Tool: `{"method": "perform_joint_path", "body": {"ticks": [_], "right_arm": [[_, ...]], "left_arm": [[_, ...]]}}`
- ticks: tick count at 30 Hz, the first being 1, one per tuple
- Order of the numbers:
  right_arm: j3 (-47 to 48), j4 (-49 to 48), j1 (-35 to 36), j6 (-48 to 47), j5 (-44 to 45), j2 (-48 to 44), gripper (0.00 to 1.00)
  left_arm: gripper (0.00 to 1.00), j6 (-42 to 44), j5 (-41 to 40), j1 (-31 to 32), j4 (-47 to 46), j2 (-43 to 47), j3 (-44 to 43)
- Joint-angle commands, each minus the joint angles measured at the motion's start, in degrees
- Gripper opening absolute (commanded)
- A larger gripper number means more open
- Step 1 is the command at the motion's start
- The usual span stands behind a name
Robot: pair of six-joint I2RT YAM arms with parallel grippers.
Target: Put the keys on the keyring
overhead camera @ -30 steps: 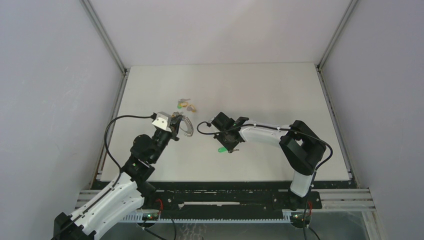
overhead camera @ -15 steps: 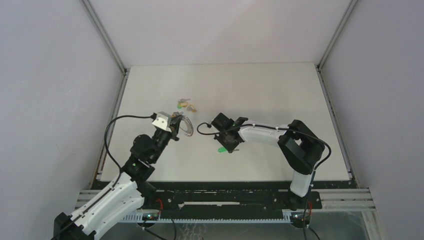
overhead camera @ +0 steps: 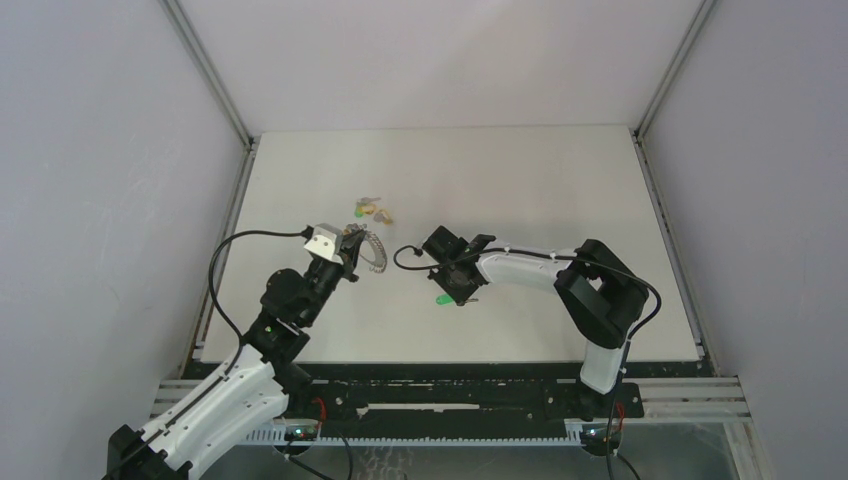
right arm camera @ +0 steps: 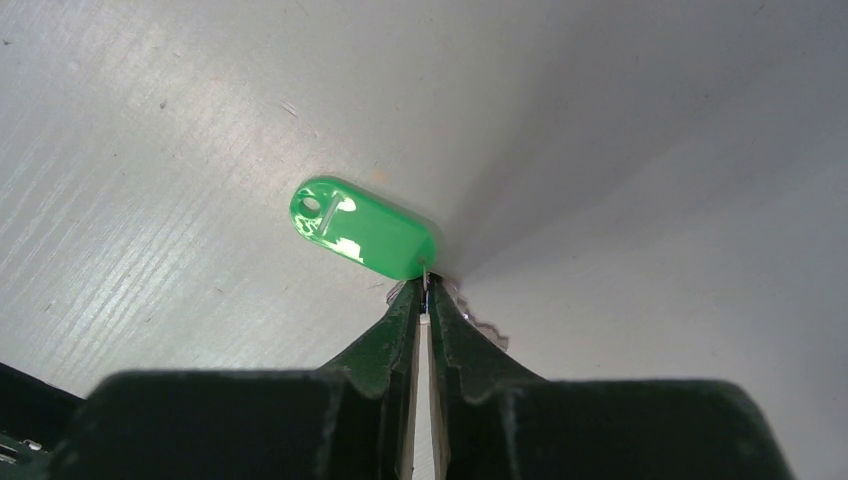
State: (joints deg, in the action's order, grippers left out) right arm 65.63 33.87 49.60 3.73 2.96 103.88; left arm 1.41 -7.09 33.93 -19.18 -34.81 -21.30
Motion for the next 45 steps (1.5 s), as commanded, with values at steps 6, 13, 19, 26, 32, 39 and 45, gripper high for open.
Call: {"method": "perform_joint_path", "body": {"ticks": [6, 13, 19, 26, 32, 39, 45], "right_arm": [[-0.06, -1.23, -0.30, 0.03, 0.05, -0.13, 0.00], [-0.06, -0.48, -0.03, -3.00, 0.32, -6.63, 0.00], [-0.06, 1.27, 0.04, -5.93, -0.49, -14.23, 0.00], [-0.06, 3.87, 0.59, -9.95, -1.31, -23.33, 0.00], [-0.07, 4.11, 3.92, -16.20, 0.54, -32.70, 0.00], [-0.07, 4.63, 8.70, -23.59, 2.51, -36.92, 0.00], [0.00, 3.05, 13.66, -28.59, 4.97, -37.23, 0.00]], "left_arm": [[0.00, -1.06, 1.51, -0.44, -4.57, 0.71, 1.24], [0.00, -0.96, 2.99, -0.34, -4.59, 0.70, 1.10], [0.00, -0.54, 5.81, -0.45, -4.66, 1.04, 1.00], [0.00, 0.99, 13.99, -0.41, -4.81, 0.31, 0.63], [0.00, 3.00, 27.56, -0.35, -4.94, -2.36, -0.77], [0.00, 5.63, 40.95, 0.46, -4.96, -4.35, -1.79], [0.00, 6.84, 44.94, 1.13, -4.71, -5.03, -2.04]]}}
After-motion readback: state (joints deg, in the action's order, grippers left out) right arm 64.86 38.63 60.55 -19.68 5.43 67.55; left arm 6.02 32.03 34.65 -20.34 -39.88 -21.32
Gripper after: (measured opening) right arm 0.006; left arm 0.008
